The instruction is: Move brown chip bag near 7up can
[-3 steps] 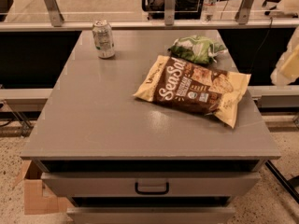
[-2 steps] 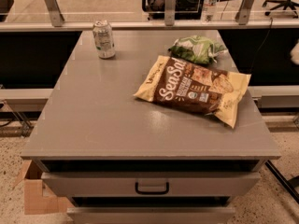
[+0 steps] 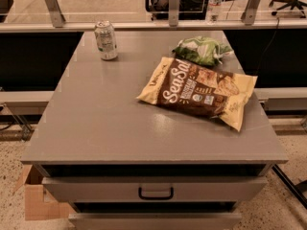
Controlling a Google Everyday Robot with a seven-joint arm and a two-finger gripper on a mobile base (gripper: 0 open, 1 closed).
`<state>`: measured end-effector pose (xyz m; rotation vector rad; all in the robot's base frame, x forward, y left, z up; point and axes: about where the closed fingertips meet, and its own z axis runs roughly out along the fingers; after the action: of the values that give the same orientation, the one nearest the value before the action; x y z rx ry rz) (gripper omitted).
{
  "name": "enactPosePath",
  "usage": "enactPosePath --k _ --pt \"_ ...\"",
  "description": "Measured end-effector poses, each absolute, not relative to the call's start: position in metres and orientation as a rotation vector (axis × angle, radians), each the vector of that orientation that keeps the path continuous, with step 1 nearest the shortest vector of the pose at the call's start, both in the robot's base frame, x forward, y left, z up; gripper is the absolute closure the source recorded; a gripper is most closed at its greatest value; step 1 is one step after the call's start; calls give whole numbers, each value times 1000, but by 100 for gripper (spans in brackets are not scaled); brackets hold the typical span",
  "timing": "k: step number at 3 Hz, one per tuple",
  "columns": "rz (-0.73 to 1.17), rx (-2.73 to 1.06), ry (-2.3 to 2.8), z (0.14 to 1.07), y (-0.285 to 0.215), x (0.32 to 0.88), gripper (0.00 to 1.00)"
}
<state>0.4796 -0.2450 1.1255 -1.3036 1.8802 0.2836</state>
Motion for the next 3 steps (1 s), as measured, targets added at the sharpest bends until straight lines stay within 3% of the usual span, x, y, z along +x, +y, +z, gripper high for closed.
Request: enactPosePath --k 2,3 --pt "363 -1462 1955 869 -207 624 0" --pt "417 -1436 1999 815 -203 649 0"
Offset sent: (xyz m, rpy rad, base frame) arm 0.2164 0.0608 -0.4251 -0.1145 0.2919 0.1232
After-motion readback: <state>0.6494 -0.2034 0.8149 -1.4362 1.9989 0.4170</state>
